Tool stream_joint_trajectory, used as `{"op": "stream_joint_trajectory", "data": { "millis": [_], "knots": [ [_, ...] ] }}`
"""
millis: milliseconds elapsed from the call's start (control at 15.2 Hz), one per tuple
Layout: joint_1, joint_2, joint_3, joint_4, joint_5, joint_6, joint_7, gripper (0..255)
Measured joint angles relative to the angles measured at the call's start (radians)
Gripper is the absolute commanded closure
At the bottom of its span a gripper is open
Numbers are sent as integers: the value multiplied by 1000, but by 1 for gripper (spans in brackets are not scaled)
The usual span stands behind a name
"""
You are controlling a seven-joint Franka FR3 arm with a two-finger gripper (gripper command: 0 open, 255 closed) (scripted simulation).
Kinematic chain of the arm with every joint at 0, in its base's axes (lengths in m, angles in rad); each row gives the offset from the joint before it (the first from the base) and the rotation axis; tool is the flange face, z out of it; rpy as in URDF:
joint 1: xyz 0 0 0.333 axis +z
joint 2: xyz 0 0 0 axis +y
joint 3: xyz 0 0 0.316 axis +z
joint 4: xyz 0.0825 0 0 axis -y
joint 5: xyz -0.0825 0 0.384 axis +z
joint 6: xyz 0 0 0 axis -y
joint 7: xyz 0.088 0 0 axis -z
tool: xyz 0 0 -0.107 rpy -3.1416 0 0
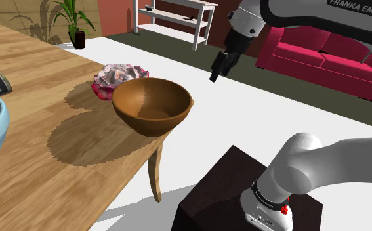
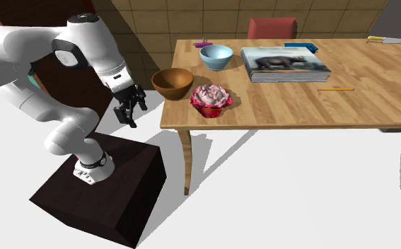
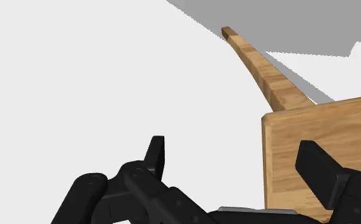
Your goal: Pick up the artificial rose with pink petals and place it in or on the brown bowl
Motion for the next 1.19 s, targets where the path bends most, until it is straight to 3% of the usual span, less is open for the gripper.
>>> {"op": "stream_joint_trajectory", "data": {
  "millis": [132, 264, 528, 726, 990, 1122, 1188],
  "knots": [
    [2, -10, -6, -21, 23, 20, 14, 0],
    [10, -33, -22, -89, 109, 100, 58, 0],
    [49, -68, -40, -244, 337, 327, 150, 0],
    [107, -105, -41, -362, 538, 518, 195, 0],
    [267, -55, -55, -440, 888, 845, 152, 0],
    [406, 4, -91, -426, 1137, 1022, 41, 0],
    [488, 38, -126, -404, 1296, 1104, -60, 0]
  ]
}}
